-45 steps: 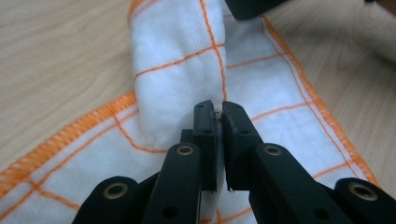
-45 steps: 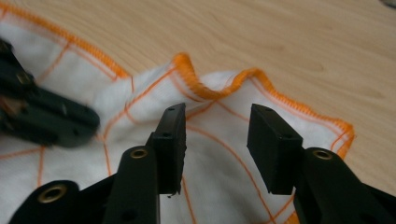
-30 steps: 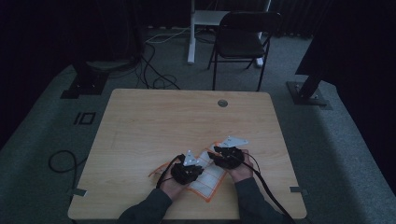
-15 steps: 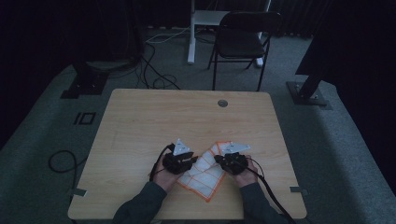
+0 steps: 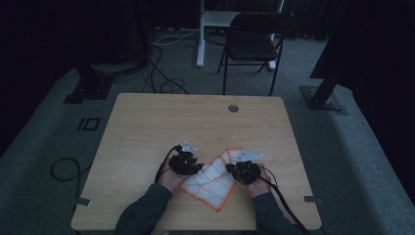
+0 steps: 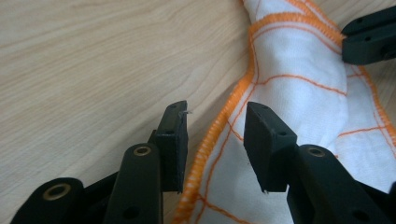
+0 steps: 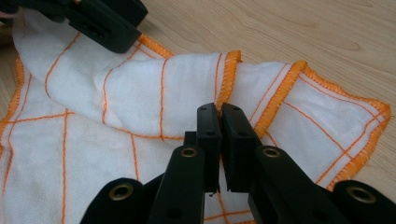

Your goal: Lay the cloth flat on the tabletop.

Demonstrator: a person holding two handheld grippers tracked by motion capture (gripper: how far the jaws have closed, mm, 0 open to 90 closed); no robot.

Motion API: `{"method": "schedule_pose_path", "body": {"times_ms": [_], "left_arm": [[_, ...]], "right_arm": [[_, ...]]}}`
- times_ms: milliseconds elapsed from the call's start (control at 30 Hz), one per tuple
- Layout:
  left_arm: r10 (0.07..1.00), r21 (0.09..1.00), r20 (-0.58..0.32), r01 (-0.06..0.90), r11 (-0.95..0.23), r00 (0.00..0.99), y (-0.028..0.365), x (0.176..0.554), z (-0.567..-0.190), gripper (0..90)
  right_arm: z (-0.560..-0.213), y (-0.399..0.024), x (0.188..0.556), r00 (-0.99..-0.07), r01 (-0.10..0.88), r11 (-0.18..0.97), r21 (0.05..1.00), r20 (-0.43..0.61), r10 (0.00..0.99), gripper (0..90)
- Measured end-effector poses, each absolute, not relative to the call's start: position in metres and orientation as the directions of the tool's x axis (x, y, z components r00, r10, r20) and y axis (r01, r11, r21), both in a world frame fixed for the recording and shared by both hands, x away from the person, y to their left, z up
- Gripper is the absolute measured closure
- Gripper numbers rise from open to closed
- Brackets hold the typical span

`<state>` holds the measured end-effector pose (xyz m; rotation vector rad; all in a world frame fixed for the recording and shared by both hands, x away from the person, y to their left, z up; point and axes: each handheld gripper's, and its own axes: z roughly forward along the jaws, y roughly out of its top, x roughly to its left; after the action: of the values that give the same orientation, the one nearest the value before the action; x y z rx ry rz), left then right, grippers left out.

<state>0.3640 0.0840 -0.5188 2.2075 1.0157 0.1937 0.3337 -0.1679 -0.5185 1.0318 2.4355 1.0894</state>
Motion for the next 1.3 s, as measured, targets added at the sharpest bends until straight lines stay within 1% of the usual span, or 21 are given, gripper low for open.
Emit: {"method": "schedule_pose_path", "body": {"times_ms": [67, 100, 233, 433, 500, 600, 700, 867, 1300], "left_arm": [[0.711, 0.639, -0.125, 0.604, -0.476, 0.692, 0.082, 0.363, -0.519, 67.4], [0.707, 0.640, -0.120, 0.598, -0.481, 0.697, 0.082, 0.363, -0.519, 73.3], [0.706, 0.657, -0.101, 0.580, -0.481, 0.701, 0.084, 0.360, -0.516, 87.2], [0.717, 0.677, -0.092, 0.572, -0.463, 0.691, 0.090, 0.361, -0.511, 88.5], [0.723, 0.686, -0.090, 0.569, -0.454, 0.685, 0.092, 0.361, -0.511, 88.6], [0.735, 0.692, -0.088, 0.572, -0.440, 0.672, 0.094, 0.362, -0.510, 88.8], [0.748, 0.699, -0.079, 0.571, -0.430, 0.659, 0.098, 0.363, -0.510, 88.8], [0.772, 0.706, -0.078, 0.582, -0.403, 0.630, 0.106, 0.367, -0.508, 88.8], [0.823, 0.721, -0.086, 0.605, -0.338, 0.562, 0.129, 0.376, -0.510, 88.8]], "right_arm": [[-0.519, -0.168, 0.334, -0.706, 0.497, 0.461, 0.736, 0.033, 0.708, 86.8], [-0.518, -0.168, 0.334, -0.704, 0.498, 0.458, 0.736, 0.035, 0.709, 86.8], [-0.518, -0.169, 0.334, -0.701, 0.499, 0.454, 0.738, 0.036, 0.712, 86.4], [-0.518, -0.170, 0.335, -0.698, 0.497, 0.452, 0.741, 0.033, 0.715, 86.0], [-0.517, -0.171, 0.335, -0.694, 0.498, 0.447, 0.743, 0.032, 0.719, 84.3], [-0.516, -0.172, 0.336, -0.687, 0.499, 0.437, 0.748, 0.035, 0.726, 78.4], [-0.516, -0.173, 0.336, -0.679, 0.501, 0.424, 0.754, 0.039, 0.734, 70.5], [-0.515, -0.175, 0.337, -0.666, 0.505, 0.409, 0.760, 0.042, 0.745, 63.0], [-0.519, -0.175, 0.338, -0.665, 0.514, 0.415, 0.751, 0.044, 0.745, 62.5]]}}
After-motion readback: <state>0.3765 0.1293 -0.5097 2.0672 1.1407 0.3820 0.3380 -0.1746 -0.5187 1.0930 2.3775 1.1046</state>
